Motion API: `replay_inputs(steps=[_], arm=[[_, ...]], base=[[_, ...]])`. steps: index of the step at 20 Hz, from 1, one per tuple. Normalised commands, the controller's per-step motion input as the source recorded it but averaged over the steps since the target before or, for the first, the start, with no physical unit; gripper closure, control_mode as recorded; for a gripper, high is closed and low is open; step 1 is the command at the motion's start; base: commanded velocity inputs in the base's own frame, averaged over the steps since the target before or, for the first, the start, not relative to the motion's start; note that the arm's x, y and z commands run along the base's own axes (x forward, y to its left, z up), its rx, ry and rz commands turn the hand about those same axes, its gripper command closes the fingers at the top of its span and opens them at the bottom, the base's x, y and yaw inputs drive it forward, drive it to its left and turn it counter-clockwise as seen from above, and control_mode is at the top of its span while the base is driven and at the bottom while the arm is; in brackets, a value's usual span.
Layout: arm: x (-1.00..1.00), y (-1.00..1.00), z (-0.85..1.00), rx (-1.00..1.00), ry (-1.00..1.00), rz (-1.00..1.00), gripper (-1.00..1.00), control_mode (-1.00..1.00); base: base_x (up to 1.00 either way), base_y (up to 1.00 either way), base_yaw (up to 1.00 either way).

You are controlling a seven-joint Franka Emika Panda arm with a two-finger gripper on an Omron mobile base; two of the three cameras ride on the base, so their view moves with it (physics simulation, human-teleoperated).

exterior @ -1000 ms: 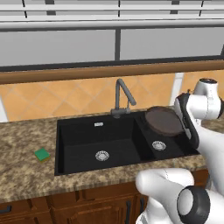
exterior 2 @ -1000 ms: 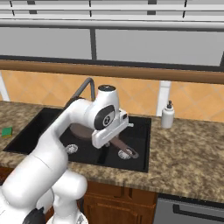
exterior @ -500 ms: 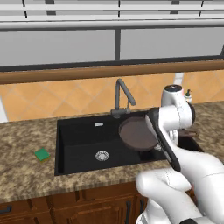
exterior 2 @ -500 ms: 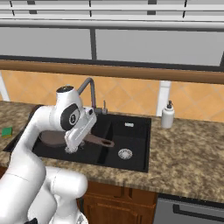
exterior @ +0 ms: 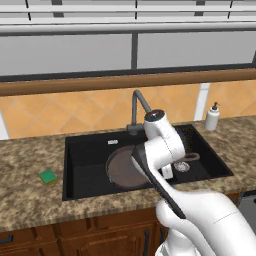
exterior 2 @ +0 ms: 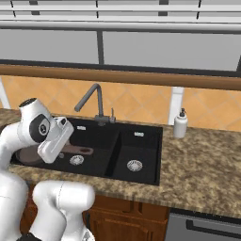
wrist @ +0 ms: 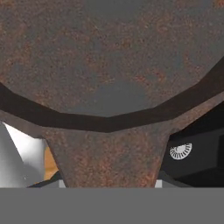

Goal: Pick the pan and sponge and place them into the sink. Then turn on the water.

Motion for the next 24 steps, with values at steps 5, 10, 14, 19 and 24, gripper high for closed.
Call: replay_inputs(steps=[5, 10, 14, 19, 24], arm=[[0.38, 0.83, 0.00, 0.00, 0.12, 0.00, 1.00, -1.00], [0.38, 0.54, -0.01, 0.00, 0.08, -0.02, 1.00, -1.00], [0.24, 0.00, 0.00, 0.00, 0.09, 0.00, 1.00, -1.00], [0.66, 0.26, -0.13, 0.06, 0.02, -0.07, 1.00, -1.00], [0.49, 0.41, -0.21, 0.12, 0.00, -0.03, 1.00, -1.00]], base=[[0.00, 0.00, 0.00], [0.00, 0.00, 0.00], [0.00, 0.00, 0.00], [0.00, 0.00, 0.00], [0.00, 0.00, 0.00]])
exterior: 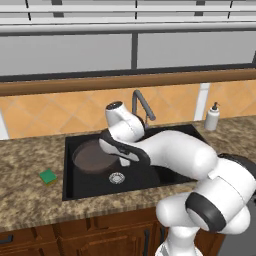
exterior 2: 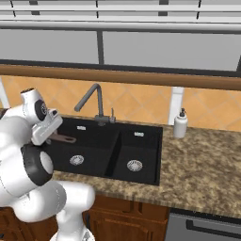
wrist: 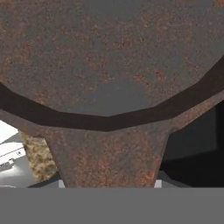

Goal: Pick the pan and sponge and place them into the sink. Then turn on the water.

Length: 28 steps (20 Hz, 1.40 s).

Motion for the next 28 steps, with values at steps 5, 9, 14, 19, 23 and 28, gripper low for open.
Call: replay_inputs(steps=[5, 9, 14, 19, 23, 28], arm=[[0.38, 0.45, -0.29, 0.08, 0.00, -0.03, 1.00, -1.00], [0.25, 0.26, -0.37, 0.05, 0.00, -0.03, 1.00, -1.00], [0.11, 0.07, -0.26, 0.05, -0.01, -0.08, 1.00, -1.00], [0.07, 0.00, -0.17, 0.08, -0.02, -0.27, 1.00, -1.00], [0.13, 0.00, -0.26, 0.09, -0.02, -0.45, 1.00, -1.00], [0.00, 0.00, -0.26, 0.06, 0.00, -0.70, 1.00, -1.00]], base=[[0.00, 0.00, 0.00], [0.00, 0.00, 0.00], [0.00, 0.00, 0.00], [0.00, 0.00, 0.00], [0.00, 0.00, 0.00], [0.00, 0.00, 0.00]])
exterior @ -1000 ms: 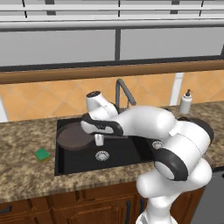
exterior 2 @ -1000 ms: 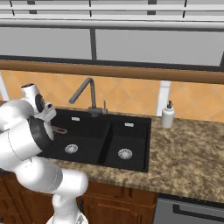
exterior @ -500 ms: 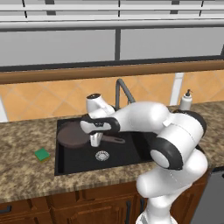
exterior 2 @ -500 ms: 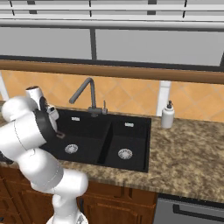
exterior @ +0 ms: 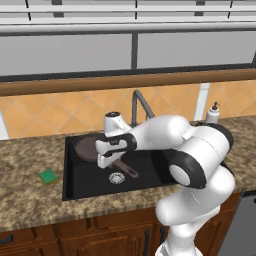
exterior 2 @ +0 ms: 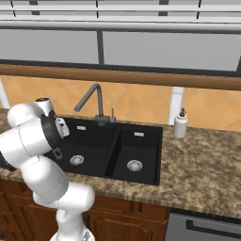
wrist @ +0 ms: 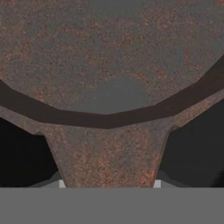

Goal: Pick the pan and sponge and place them into the sink. Then turn on the water.

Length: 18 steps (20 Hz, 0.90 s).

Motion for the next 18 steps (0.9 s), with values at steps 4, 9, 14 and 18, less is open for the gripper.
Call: replay_inputs(steps=[4, 9, 14, 18], arm=[[-0.04, 0.00, -0.25, 0.05, 0.00, -0.88, 1.00, -1.00], [-0.02, 0.00, -0.22, 0.00, 0.00, -0.96, 1.00, -1.00], [0.00, 0.00, -0.17, 0.00, 0.03, -0.96, 1.00, -1.00], [0.00, 0.16, -0.03, 0.00, 0.06, -0.86, 1.00, -1.00]], base=[[0.00, 0.00, 0.00], [0.00, 0.00, 0.00], [0.00, 0.00, 0.00], [0.00, 0.00, 0.00]])
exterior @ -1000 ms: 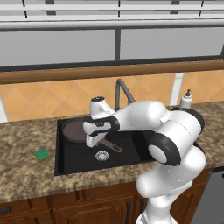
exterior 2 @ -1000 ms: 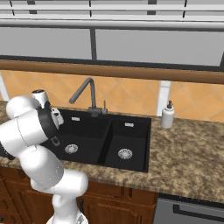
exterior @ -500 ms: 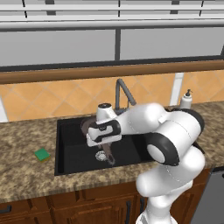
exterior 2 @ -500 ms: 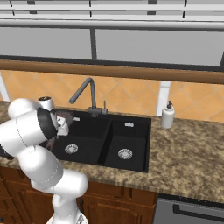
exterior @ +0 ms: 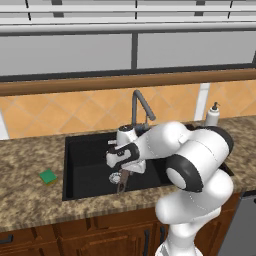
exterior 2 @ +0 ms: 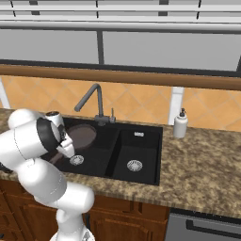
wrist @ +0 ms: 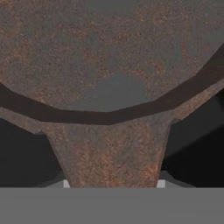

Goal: Pick the pan and sponge and place them into the sink. Then turn on the water.

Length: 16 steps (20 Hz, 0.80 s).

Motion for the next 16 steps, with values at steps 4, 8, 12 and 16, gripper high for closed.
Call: replay_inputs(steps=[4, 8, 12, 16], arm=[[0.00, 0.47, 0.00, 0.00, 0.03, -0.55, 1.00, -1.00], [0.00, 0.00, 0.00, 0.00, 0.01, 0.00, 1.00, -1.00], [0.00, 0.30, 0.00, 0.00, 0.00, -0.13, 1.00, -1.00], [0.03, 0.36, 0.00, 0.03, -0.03, -0.34, 1.00, -1.00]], base=[[0.00, 0.00, 0.00], [0.00, 0.00, 0.00], [0.00, 0.00, 0.00], [0.00, 0.00, 0.00]])
